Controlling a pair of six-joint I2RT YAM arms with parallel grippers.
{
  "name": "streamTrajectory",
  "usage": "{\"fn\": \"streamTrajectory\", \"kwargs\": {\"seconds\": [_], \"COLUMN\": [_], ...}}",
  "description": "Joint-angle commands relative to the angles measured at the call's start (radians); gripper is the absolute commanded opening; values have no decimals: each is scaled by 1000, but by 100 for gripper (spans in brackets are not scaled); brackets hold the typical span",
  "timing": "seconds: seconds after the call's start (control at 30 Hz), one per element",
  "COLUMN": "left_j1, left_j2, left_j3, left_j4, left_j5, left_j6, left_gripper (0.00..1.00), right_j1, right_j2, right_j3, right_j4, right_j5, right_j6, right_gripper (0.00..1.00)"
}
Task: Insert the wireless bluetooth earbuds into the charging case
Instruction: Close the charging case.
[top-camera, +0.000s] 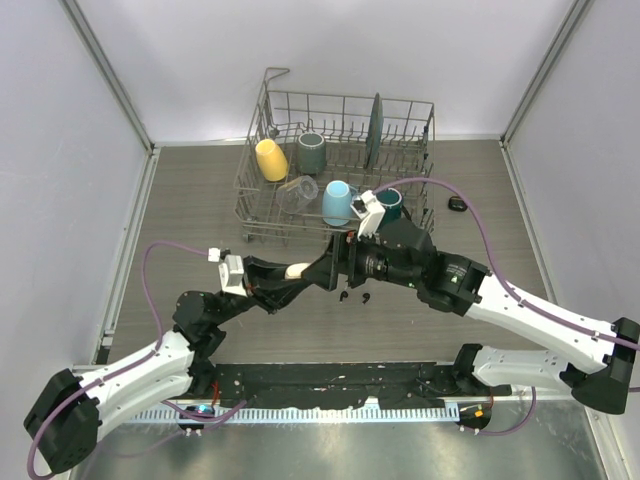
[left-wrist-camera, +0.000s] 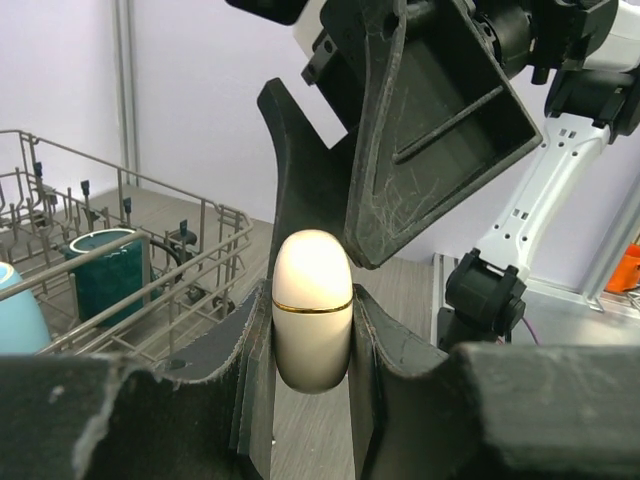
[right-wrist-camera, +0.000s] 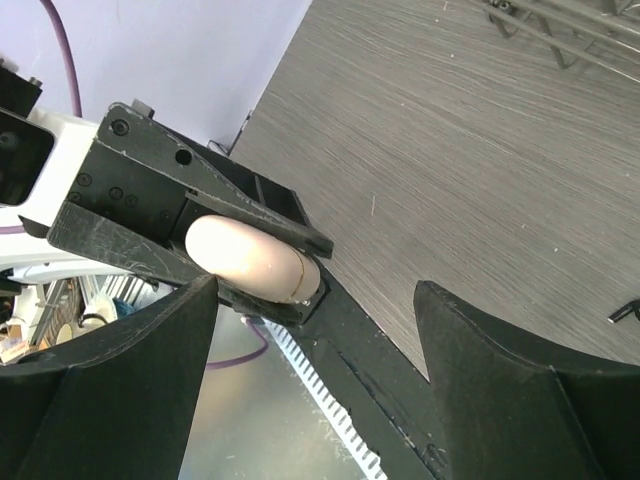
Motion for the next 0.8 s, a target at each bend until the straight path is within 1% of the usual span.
{"fn": "streamTrajectory", "kwargs": {"seconds": [0.0,0.03,0.07,0.1,0.23,0.3,0.37,0.47,0.57,0.63,0.77], "left_j1": [0,0,0,0,0,0,0,0,0,0,0], "left_j2": [-14,-18,-26,-31,-60,-72,-77,-72,-34,18,122], "left_j3": [22,23,25,26,28,11,-19,-49,-70,-82,-84], "left_j4": [2,-16,-69,-103,-330,-366,-404,-455,-452,-417,-380], "left_j5": [-47,-60,-69,-79,-135,-158,-200,-250,-268,-270,-265], "left_j6": [18,14,11,-15,-92,-154,-204,-320,-409,-467,-528], "left_gripper": [0,0,0,0,0,0,0,0,0,1,0], "right_j1": [2,2,2,2,2,2,2,2,1,-1,1], "right_j2": [-51,-62,-75,-91,-196,-226,-256,-270,-263,-257,-241], "right_j3": [-13,-20,-31,-57,-114,-137,-148,-155,-155,-155,-151], "right_j4": [-1,-6,-10,-12,-41,-59,-79,-111,-134,-141,-147], "right_j5": [61,122,180,264,434,500,527,558,567,567,561], "right_j6": [-1,19,51,65,119,151,162,186,202,216,226], "right_gripper": [84,84,84,84,84,84,84,84,84,84,84]}}
